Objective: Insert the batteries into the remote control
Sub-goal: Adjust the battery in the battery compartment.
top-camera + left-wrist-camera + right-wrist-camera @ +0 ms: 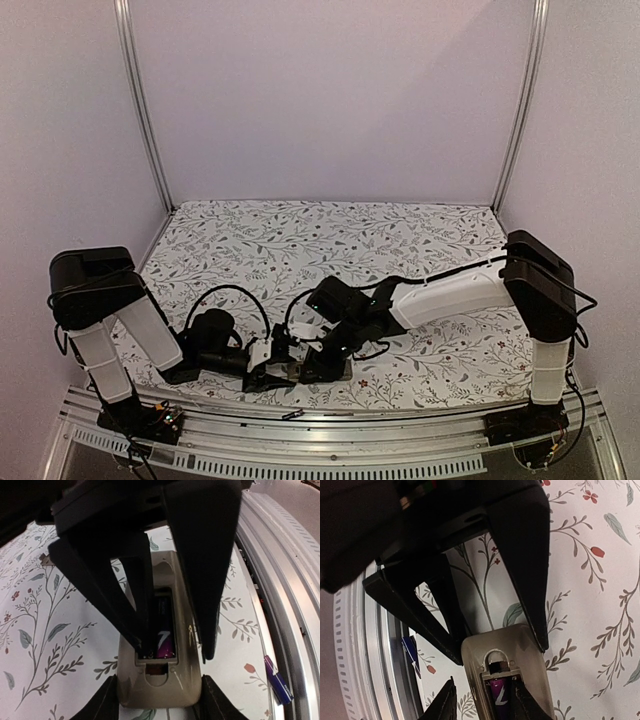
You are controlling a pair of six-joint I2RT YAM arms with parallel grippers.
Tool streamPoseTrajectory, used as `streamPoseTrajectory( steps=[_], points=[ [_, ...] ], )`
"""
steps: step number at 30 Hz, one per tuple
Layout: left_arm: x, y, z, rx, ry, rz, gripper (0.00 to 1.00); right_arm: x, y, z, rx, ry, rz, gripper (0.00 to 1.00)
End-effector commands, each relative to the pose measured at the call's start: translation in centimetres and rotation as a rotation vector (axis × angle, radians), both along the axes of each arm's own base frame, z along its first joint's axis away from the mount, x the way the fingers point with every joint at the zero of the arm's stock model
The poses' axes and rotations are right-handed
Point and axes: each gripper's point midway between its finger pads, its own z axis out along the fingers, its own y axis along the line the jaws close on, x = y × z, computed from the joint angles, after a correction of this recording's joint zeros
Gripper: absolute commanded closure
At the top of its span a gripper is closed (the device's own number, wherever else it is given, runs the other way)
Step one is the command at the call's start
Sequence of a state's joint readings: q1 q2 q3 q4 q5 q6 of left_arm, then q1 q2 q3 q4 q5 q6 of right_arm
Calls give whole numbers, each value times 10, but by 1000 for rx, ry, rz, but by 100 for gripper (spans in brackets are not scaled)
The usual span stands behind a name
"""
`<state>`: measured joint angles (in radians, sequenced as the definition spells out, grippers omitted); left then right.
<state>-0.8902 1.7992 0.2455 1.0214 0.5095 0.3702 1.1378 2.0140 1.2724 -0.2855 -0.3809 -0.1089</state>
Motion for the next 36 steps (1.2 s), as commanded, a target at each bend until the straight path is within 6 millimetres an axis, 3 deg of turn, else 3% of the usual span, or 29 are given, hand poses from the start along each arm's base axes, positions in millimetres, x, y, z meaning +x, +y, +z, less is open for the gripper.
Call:
streamPoseTrajectory(
  steps=[1, 4, 11, 13, 15, 21, 29, 36],
  points=[
    [-5, -6, 10, -46, -24, -41, 79, -6, -6, -33, -47, 39, 27, 68],
    [-4, -5, 9, -42, -25, -34, 79, -15, -20, -42, -75, 60, 47, 73],
    [5, -2, 6, -21, -39, 10, 82, -27, -38, -34, -77, 30, 99, 82],
    [5, -2, 5, -19, -36, 12, 82, -22, -33, -30, -67, 1, 105, 81],
    [3, -3, 5, -21, -29, -2, 82, -16, -24, -27, -56, -15, 97, 71],
    [0, -2, 5, -21, -27, -15, 81, 0, -4, 1, 16, -56, 69, 59],
    [-3, -3, 6, -27, -24, -30, 81, 22, 13, 66, 185, -120, 23, 54],
    [6, -3, 6, -19, -18, 22, 81, 24, 12, 90, 265, -132, -1, 53]
  ],
)
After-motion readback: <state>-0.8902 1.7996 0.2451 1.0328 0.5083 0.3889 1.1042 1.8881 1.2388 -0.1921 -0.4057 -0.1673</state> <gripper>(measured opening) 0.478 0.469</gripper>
